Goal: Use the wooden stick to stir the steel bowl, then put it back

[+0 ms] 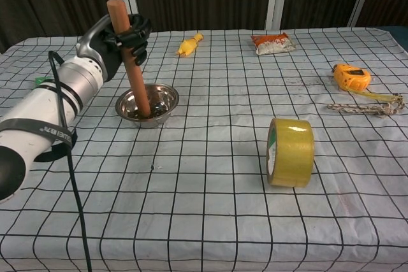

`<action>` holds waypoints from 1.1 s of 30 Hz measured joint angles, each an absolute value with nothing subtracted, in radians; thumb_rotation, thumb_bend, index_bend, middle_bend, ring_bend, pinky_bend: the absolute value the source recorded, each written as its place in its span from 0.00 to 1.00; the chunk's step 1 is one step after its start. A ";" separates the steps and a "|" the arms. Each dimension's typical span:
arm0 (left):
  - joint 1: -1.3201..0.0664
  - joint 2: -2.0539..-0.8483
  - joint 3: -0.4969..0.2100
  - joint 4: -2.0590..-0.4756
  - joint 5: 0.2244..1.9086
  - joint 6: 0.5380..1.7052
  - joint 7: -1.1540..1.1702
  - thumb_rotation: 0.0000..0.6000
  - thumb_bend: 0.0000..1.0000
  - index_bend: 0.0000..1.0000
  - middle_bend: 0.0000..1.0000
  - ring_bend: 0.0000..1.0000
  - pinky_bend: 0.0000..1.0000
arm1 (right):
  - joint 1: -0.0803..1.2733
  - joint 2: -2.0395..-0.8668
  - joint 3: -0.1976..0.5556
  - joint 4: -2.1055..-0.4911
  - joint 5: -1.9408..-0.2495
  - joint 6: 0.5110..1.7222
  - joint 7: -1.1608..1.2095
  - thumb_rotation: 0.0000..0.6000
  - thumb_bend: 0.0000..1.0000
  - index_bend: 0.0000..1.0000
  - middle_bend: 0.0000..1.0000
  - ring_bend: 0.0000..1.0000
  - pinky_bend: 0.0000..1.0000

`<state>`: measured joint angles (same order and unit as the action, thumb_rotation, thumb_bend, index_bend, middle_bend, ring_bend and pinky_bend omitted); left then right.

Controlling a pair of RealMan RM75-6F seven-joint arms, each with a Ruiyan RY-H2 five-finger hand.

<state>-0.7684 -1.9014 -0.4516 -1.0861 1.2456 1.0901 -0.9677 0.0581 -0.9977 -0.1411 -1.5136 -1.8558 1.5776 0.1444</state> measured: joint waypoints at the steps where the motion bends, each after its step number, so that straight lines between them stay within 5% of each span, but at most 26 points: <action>1: -0.764 -1.887 -0.454 -1.109 1.254 1.101 -0.969 1.00 1.00 0.97 1.00 1.00 1.00 | 0.058 -0.998 -0.141 -1.512 -1.858 1.581 0.146 1.00 0.43 0.00 0.00 0.00 0.04; 13: -0.627 -1.590 -0.402 -1.471 1.424 1.282 -0.885 1.00 0.97 0.97 1.00 1.00 1.00 | 0.041 -1.003 -0.130 -1.512 -1.844 1.611 0.129 1.00 0.43 0.00 0.00 0.00 0.04; 26: -0.488 -1.577 -0.187 -1.330 1.410 1.305 -0.315 1.00 0.98 0.96 1.00 0.99 1.00 | 0.043 -1.022 -0.136 -1.497 -1.884 1.614 0.116 1.00 0.43 0.00 0.00 0.00 0.05; 30: -0.476 -1.646 -0.157 -1.208 1.398 1.302 -0.134 1.00 0.95 0.86 0.97 0.86 1.00 | 0.051 -1.019 -0.143 -1.501 -1.891 1.598 0.113 1.00 0.43 0.00 0.00 0.00 0.05; 33: -0.472 -1.678 -0.143 -1.162 1.381 1.279 -0.095 1.00 0.88 0.70 0.80 0.64 0.91 | 0.052 -1.013 -0.144 -1.502 -1.886 1.597 0.125 1.00 0.43 0.00 0.00 0.00 0.05</action>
